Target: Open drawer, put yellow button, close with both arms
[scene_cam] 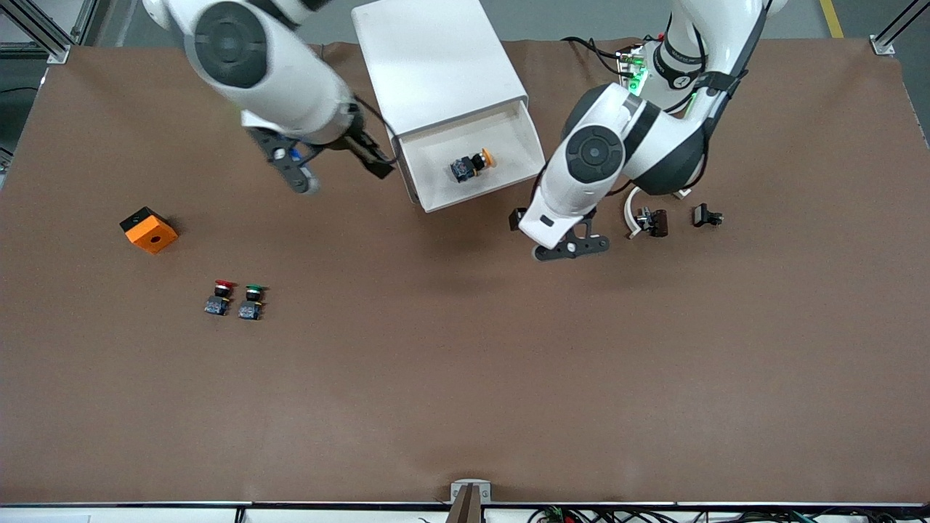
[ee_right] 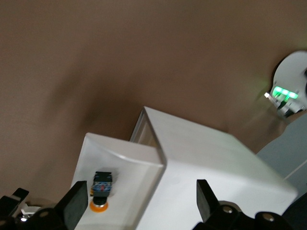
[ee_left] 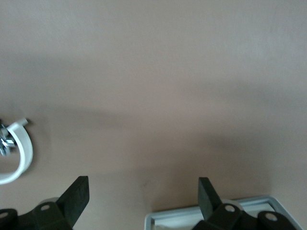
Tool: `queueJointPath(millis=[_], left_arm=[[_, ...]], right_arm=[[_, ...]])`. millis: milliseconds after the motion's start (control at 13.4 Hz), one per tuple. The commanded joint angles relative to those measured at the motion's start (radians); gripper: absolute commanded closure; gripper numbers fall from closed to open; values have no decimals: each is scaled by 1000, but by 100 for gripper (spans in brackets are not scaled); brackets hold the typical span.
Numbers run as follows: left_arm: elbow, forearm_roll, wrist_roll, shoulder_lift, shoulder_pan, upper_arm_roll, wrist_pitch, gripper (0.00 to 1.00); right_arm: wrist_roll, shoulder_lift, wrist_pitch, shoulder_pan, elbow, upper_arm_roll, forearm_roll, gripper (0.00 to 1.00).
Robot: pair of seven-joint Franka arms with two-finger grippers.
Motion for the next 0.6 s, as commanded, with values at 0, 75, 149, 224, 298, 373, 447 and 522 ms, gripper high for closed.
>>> queueJointPath(millis=[0, 75, 149, 224, 298, 373, 447, 522], left_arm=[[-52, 6, -79, -36, 8, -44, 15, 0], [-58, 3, -95, -34, 10, -61, 15, 0], [-64, -12, -110, -37, 11, -73, 15, 0], [-69, -37, -121, -39, 11, -84, 15, 0], [-72, -46, -128, -39, 13, -98, 15, 0], [-75, -48, -136, -39, 13, -108, 15, 0], [-79, -48, -154, -39, 13, -122, 15, 0], [-79, -49, -164, -39, 15, -138, 15, 0]], right_arm=[[-258, -77, -55, -140, -72, 13, 7, 0], [-347, -109, -53, -177, -114, 13, -9, 0], [-442, -135, -49, -217, -151, 13, -37, 0], [-532, -155, -45, -248, -181, 13, -68, 0], [-607, -171, -41, -272, -204, 13, -97, 0], [-677, -186, -32, -294, -220, 13, -126, 0], [-747, -201, -23, -321, -234, 13, -153, 0], [-804, -212, -16, -343, -240, 13, -172, 0]])
